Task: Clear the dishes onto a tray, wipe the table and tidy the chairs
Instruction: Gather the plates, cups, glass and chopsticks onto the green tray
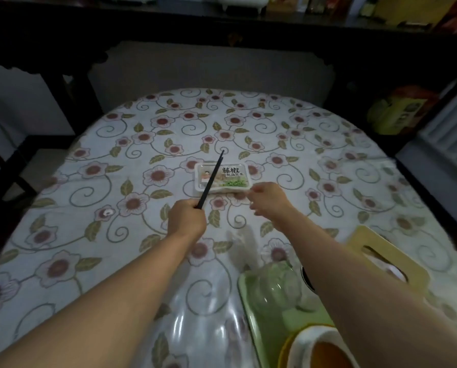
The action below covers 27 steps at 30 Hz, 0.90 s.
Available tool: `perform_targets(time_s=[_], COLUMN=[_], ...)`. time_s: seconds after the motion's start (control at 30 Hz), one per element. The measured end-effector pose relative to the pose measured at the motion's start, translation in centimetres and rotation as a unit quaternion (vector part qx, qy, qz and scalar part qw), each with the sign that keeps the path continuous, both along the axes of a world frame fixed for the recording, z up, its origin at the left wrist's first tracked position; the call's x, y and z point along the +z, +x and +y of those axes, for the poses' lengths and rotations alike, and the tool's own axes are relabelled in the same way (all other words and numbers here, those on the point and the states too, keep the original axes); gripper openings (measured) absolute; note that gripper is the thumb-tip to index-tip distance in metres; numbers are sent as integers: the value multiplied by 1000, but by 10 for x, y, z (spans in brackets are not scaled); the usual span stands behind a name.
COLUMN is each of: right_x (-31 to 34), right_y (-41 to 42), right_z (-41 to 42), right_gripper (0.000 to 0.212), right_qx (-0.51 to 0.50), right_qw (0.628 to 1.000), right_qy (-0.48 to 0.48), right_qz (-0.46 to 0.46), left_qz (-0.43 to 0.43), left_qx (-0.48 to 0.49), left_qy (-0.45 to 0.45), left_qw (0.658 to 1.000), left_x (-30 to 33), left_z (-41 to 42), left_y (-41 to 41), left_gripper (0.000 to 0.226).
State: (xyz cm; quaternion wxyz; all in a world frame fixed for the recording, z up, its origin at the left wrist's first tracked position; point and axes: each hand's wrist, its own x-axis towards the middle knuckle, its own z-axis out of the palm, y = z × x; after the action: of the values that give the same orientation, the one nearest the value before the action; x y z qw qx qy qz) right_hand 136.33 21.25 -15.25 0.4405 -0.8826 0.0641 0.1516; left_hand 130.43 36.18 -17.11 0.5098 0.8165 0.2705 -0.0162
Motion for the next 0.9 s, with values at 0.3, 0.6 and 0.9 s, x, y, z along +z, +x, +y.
perform_targets(time_s=[0.3, 0.6, 0.9], right_x=[30, 23, -1], right_y=[-101, -152, -169], right_z=[-21, -105, -229], right_gripper=[26, 19, 10], right_qx=[-62, -59, 2], right_qw=[992, 991, 990], right_qy=[98, 74, -126], right_qz=[51, 91, 71], left_qz=[-35, 0, 82], left_qx=[-108, -180, -49], left_qy=[-38, -49, 92], left_qw=[993, 982, 991], left_x=[22, 25, 0], left_z=[-70, -141, -176], left_y=[-98, -150, -185], left_gripper=[30, 40, 38])
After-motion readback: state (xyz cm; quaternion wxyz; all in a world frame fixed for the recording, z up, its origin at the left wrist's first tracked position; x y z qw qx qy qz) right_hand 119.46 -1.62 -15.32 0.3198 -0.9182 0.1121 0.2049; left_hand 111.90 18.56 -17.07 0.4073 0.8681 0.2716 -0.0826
